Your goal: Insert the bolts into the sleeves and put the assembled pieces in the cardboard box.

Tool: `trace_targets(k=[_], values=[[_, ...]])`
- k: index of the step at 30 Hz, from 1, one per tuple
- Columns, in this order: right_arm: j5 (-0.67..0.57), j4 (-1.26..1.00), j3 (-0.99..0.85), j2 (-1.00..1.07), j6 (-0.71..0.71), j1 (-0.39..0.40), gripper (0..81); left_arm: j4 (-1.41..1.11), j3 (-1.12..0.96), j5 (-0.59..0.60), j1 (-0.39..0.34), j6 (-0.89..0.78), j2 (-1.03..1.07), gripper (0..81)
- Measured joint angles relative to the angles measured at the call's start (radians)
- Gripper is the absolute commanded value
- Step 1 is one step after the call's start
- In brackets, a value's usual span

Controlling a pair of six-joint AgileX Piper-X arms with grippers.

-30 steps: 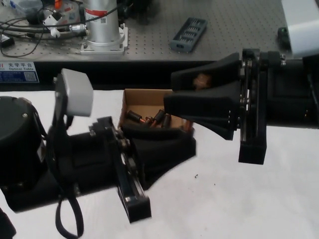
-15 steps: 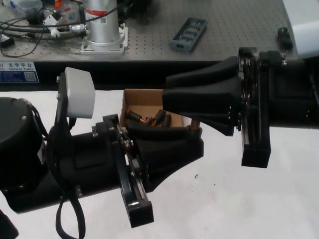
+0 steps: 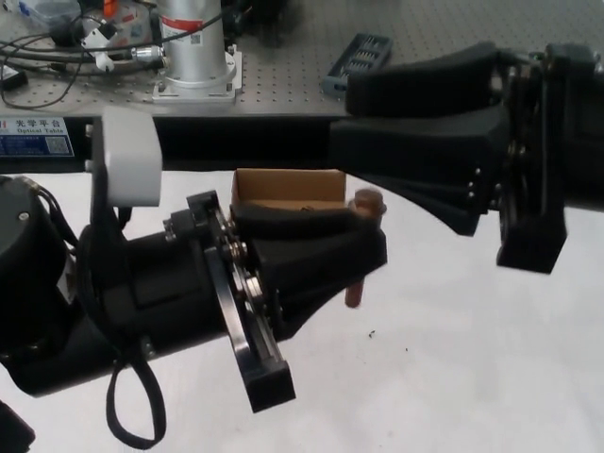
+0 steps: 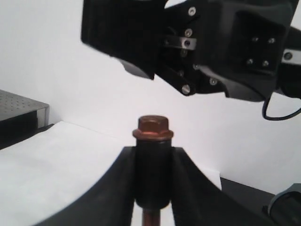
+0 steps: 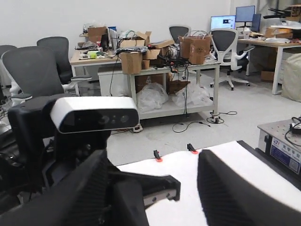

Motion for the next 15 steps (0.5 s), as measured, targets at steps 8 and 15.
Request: trace_targets(k=[8,15], values=[[0.048,0.062,0.000,-0.031,0.015,-0.073,33.2,-0.004,0.000,-0.119,0.000,0.000,0.000,2.9],[0.110,0.287,0.000,-0.140,-0.023,-0.187,12.9,0.213,-0.054,-0.315,0.036,0.000,0.000,2.9]])
